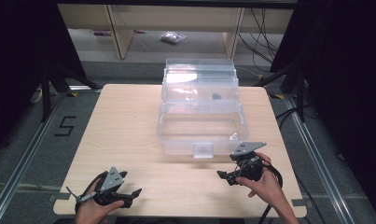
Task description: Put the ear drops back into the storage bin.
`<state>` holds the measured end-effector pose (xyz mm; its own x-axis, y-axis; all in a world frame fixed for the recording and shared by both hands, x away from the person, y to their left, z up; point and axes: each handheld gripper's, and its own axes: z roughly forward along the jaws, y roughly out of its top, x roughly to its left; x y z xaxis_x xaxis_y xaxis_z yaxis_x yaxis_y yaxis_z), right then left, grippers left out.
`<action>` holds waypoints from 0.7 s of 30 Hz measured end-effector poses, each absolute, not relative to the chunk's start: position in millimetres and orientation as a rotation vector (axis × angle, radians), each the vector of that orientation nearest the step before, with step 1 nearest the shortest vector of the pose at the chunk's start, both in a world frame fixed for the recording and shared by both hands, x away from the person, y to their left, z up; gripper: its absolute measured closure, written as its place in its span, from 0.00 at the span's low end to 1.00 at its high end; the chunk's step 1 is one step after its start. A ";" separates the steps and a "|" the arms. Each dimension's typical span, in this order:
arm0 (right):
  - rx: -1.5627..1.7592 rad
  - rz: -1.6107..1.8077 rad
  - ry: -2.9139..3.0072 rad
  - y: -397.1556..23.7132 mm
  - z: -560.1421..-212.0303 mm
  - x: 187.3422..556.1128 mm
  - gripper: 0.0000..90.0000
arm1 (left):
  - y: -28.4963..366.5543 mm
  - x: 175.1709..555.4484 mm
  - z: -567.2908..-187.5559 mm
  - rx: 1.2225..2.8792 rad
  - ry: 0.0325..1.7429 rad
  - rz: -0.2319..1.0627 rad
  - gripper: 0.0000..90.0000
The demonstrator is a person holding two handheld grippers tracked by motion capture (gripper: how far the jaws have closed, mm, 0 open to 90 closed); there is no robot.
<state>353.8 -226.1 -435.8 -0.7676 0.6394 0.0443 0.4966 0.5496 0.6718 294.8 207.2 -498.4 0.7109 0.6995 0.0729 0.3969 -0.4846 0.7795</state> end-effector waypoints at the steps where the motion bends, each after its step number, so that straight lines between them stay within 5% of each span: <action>1: 1.003 1.018 2.583 -225.9 -437.7 351.0 0.22 | 207.7 295.4 -498.1 2.139 0.820 0.493 0.20; 21: 1.043 1.046 2.564 -237.1 -460.8 336.5 0.21 | 207.1 294.2 -498.0 2.131 0.833 0.487 0.20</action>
